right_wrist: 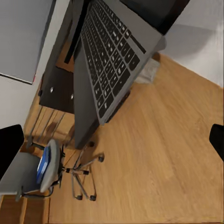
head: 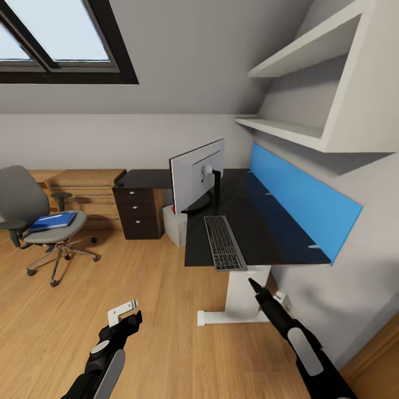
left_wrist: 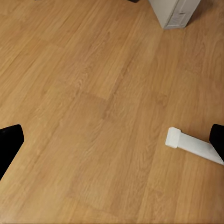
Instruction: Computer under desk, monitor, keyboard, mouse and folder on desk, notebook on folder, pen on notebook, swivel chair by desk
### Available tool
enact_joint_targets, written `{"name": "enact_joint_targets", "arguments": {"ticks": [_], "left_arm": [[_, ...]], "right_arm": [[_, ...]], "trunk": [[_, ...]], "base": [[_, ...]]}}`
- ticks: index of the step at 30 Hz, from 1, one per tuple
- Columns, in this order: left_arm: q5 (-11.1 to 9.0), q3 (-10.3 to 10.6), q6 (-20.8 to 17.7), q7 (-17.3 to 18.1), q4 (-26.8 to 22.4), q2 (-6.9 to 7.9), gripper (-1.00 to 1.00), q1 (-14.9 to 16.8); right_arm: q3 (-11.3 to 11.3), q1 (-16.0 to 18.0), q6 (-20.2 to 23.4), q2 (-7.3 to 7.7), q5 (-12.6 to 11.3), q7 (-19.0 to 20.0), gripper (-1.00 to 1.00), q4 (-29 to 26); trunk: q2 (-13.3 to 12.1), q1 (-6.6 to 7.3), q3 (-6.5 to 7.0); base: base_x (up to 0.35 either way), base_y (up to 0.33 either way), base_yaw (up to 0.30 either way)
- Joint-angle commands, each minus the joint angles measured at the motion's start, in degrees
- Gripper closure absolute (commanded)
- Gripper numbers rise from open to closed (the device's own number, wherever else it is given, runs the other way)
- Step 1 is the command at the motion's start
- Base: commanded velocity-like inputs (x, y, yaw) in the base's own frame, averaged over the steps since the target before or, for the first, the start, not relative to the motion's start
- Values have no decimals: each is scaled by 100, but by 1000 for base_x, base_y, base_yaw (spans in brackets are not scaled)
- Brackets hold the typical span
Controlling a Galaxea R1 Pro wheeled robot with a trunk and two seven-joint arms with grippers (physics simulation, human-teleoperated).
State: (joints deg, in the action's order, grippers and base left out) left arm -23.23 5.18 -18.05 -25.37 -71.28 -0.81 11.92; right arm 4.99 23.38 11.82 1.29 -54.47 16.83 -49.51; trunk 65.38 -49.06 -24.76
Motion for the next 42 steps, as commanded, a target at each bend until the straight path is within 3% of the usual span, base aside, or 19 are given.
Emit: {"name": "enact_joint_targets", "arguments": {"ticks": [1,4,5,10,17,24,27,28,30,31,34,39,42], "left_arm": [[-45,9,-15,-45,-9,2,-100,3],[-43,9,-15,-46,-9,-4,-100,3],[-42,9,-15,-47,-6,-4,-100,3],[-47,9,-15,-46,5,-6,-100,3],[-50,9,-15,-47,17,-7,-100,3],[-50,9,-15,-47,18,-7,-100,3],[-50,9,-15,-47,18,-7,-100,3],[-50,9,-15,-47,18,-7,-100,3],[-50,9,-15,-47,18,-7,-100,3],[-50,9,-15,-47,18,-7,-100,3],[-50,9,-15,-47,18,-7,-100,3],[-50,9,-15,-47,18,-7,-100,3],[-50,9,-15,-47,18,-7,-100,3]], "right_arm": [[29,5,-83,-96,-136,-228,-100,-10],[39,8,-686,-253,-324,-530,-100,-21],[25,8,-1130,-299,-372,-604,-100,-31],[-15,9,-1756,-388,-414,-674,-100,-29],[-25,9,-1968,-482,-445,-701,-100,-31],[0,9,-1765,-482,-630,-707,-100,-30],[19,9,-1372,-475,-971,-707,-100,-32],[25,9,-1113,-468,-1218,-706,-100,-32],[28,9,-846,-463,-1495,-700,-100,-32],[28,9,-614,-460,-1780,-693,-100,-32],[28,9,-337,-456,-2267,-674,-100,-33],[34,9,-196,-455,-2629,-643,-100,-38],[31,9,-177,-453,-2677,-590,-100,-40]], "trunk": [[46,-23,-25],[166,-89,-79],[206,-111,-97],[407,-220,-186],[687,-374,-312],[968,-528,-438],[1089,-594,-492],[1129,-616,-510],[1209,-660,-545],[1249,-682,-563],[1369,-748,-617],[1570,-857,-707],[1690,-923,-761]], "base": [[0,0,0],[0,0,0],[0,0,0],[0,0,0],[0,0,0],[0,0,0],[0,0,0],[0,0,0],[0,0,0],[0,0,0],[0,0,0],[0,0,0],[0,0,0]]}}
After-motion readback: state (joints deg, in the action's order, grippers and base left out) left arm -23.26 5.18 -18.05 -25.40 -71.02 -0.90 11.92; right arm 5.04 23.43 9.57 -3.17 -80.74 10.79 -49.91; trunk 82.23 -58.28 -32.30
